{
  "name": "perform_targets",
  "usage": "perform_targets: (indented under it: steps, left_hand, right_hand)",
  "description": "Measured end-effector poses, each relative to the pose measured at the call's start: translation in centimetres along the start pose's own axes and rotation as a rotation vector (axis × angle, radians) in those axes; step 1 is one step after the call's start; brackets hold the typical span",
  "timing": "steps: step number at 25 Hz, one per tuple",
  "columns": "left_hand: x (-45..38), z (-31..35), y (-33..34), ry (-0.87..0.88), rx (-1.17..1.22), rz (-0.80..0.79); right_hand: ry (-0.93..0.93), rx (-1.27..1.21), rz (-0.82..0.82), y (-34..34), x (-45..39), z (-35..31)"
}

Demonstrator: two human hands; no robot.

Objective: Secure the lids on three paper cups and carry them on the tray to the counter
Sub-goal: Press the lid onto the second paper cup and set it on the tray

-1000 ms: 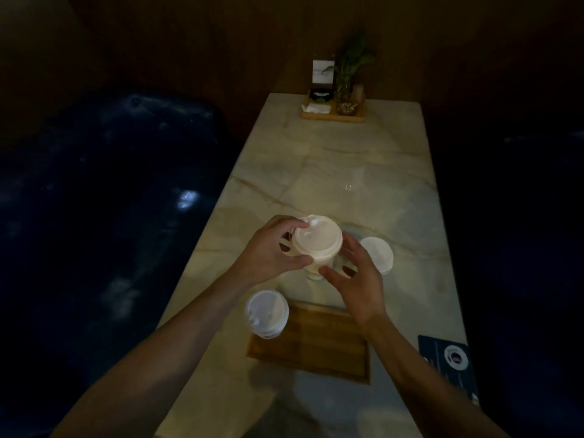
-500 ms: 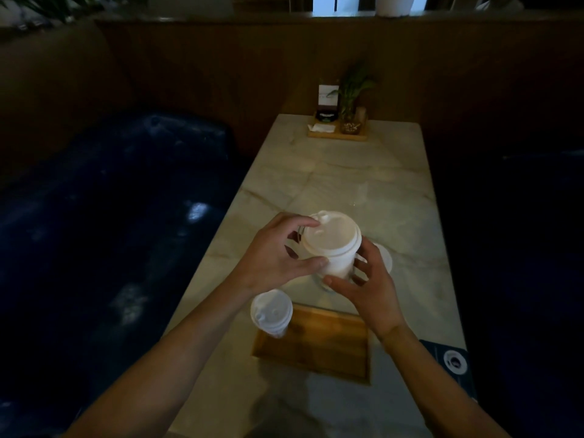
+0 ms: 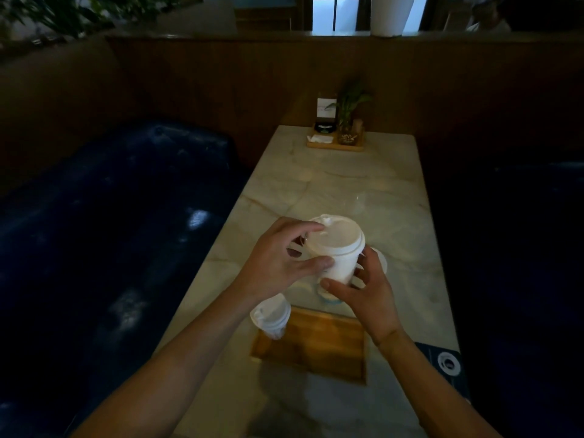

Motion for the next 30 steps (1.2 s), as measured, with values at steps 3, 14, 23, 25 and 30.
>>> perform_targets:
  steps: [3, 14, 23, 25, 30]
  left_hand:
    - [0.5, 0.6, -0.8, 0.073, -0.110, -0.033]
    - [1.2, 2.4, -2.3, 0.317, -0.029, 0.108]
    - [1.9, 3.0, -1.7, 0.480, -0.281, 0.209]
    - [1.8, 3.2, -1.5, 0.496, -0.356, 0.219]
    - [1.3, 3.5, -1.2, 0.516, -0.431, 0.233]
  right_hand:
    - [0.017, -0.023, -0.025, -0.7, 0.4, -1.1]
    - [0.142, -0.294, -0.275, -0.8, 2.1, -3.2]
    - [0.121, -0.243, -0.282, -0.3, 2.4, -3.6]
    - [0.064, -0.146, -0.194, 0.3, 2.3, -3.8]
    - [0.026, -0.040, -0.101, 1.1, 1.9, -3.7]
Point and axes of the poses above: each hand's wrist, its own x-axis away from the middle knuckle, its own y-axis out of the palm, z = x × y, the point moved 3 cm from there along -x, towards the middle knuckle, and after that the axes turned 5 degrees about -z, right-handed, at the moved point
